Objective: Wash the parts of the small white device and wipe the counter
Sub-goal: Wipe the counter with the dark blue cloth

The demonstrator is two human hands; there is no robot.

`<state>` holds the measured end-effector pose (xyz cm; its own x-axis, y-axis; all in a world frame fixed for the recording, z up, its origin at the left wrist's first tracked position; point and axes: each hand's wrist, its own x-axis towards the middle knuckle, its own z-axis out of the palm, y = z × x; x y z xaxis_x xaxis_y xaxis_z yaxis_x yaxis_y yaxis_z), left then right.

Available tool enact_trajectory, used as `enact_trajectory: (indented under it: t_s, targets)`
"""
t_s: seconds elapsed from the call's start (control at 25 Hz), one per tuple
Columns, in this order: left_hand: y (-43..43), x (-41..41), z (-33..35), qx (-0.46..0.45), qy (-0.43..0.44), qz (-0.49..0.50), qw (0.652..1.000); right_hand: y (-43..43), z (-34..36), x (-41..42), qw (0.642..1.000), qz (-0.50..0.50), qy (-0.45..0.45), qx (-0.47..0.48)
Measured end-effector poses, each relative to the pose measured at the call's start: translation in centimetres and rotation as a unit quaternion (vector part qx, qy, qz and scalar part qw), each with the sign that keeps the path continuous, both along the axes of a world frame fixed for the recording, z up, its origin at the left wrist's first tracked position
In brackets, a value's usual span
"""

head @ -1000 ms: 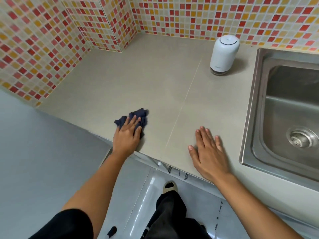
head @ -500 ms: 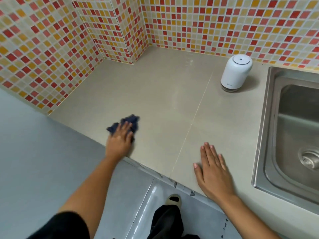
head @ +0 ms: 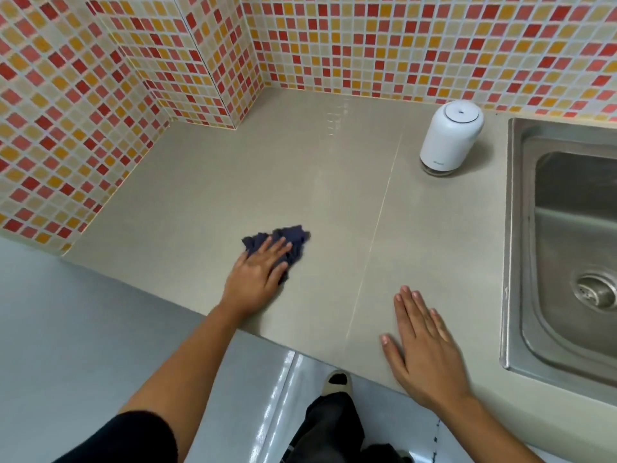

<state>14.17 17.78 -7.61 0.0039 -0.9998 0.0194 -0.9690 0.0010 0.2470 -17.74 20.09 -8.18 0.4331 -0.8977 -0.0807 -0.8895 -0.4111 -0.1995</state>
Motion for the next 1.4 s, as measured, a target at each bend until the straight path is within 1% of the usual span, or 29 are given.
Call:
enact_trajectory:
  t_s: [0.08,0.12,0.16,0.2,0.24,0.32,0.4,0.48,0.56,0.64,0.72,0.76,0.8,0.88,0.96,1.04,1.08,1.12,1.16,1.24,1.32,1.36,1.4]
  targets:
    - [-6.1,0.7,0.3,0.015,-0.004,0.093,0.996,0.2,0.0,0.0,1.000,-0.010,0.000,-0.003]
    - [-8.5,-0.6,0.3,0.019,-0.008,0.101,0.995,0.3,-0.1,0.1,1.000,-0.014,-0.002,-0.006]
    - [-10.1,-2.8,0.1,0.022,0.001,0.072,0.997,0.2,-0.2,0.2,1.000,-0.017,0.000,-0.002]
    - [-10.2,-5.3,-0.3,0.020,0.013,0.024,0.999,0.1,-0.3,0.2,1.000,-0.019,0.000,0.002]
    - [-8.9,-7.8,-0.5,0.006,0.014,-0.045,0.999,0.0,-0.3,0.2,1.000,-0.018,0.000,0.004]
    - [-3.2,-10.8,-0.8,-0.026,0.004,-0.169,0.985,0.0,-0.2,0.2,1.000,-0.012,-0.009,0.011]
    - [2.6,-9.9,-0.6,-0.009,0.006,-0.243,0.970,-0.1,0.2,-0.3,0.998,-0.031,-0.046,0.012]
    - [4.4,-6.1,0.1,0.018,-0.003,-0.284,0.959,-0.9,0.8,-1.8,0.993,-0.092,-0.077,-0.008]
    - [1.2,-2.0,0.1,0.022,-0.019,-0.256,0.966,-2.7,1.2,-4.1,0.982,-0.172,-0.075,-0.019]
    - [-5.0,-1.3,0.3,0.013,0.002,-0.172,0.985,-4.5,1.1,-6.8,0.975,-0.220,-0.036,-0.011]
    - [-10.9,-4.3,0.3,0.013,0.004,-0.113,0.993,-5.4,0.7,-8.4,0.975,-0.222,-0.006,0.011]
    - [-13.0,-6.7,0.2,0.016,0.003,-0.112,0.994,-5.6,0.4,-8.7,0.976,-0.219,0.000,0.019]
    - [-14.1,-9.2,0.0,0.013,0.005,-0.137,0.990,-5.7,0.3,-8.8,0.976,-0.215,-0.004,0.026]
    - [-12.7,-13.8,-0.5,-0.022,0.009,-0.220,0.975,-5.7,0.3,-8.8,0.976,-0.214,-0.019,0.044]
    - [-7.3,-15.2,-1.1,-0.043,0.003,-0.308,0.951,-5.7,0.3,-9.0,0.975,-0.214,-0.016,0.051]
    - [-1.4,-12.8,-0.8,-0.012,0.014,-0.360,0.933,-6.0,0.4,-8.9,0.976,-0.214,-0.002,0.045]
    - [0.4,-10.5,-0.4,-0.001,0.012,-0.369,0.929,-6.0,0.4,-8.8,0.976,-0.214,0.006,0.045]
    - [0.7,-7.9,-0.2,-0.004,0.008,-0.364,0.931,-5.9,0.3,-8.7,0.976,-0.215,0.014,0.044]
    - [-0.2,-5.6,-0.3,-0.016,0.003,-0.336,0.942,-5.9,0.2,-8.5,0.975,-0.217,0.022,0.041]
    - [-4.1,-3.6,-0.2,-0.017,0.009,-0.234,0.972,-5.9,0.2,-8.5,0.975,-0.216,0.031,0.033]
    - [-8.0,-6.0,0.3,-0.013,0.008,-0.141,0.990,-5.9,0.3,-8.6,0.977,-0.210,0.033,0.031]
    - [-8.9,-8.3,0.2,-0.010,0.012,-0.121,0.993,-5.9,0.2,-8.6,0.977,-0.209,0.037,0.030]
    - [-9.0,-10.8,0.0,-0.001,0.021,-0.122,0.992,-5.9,0.1,-8.6,0.976,-0.209,0.043,0.030]
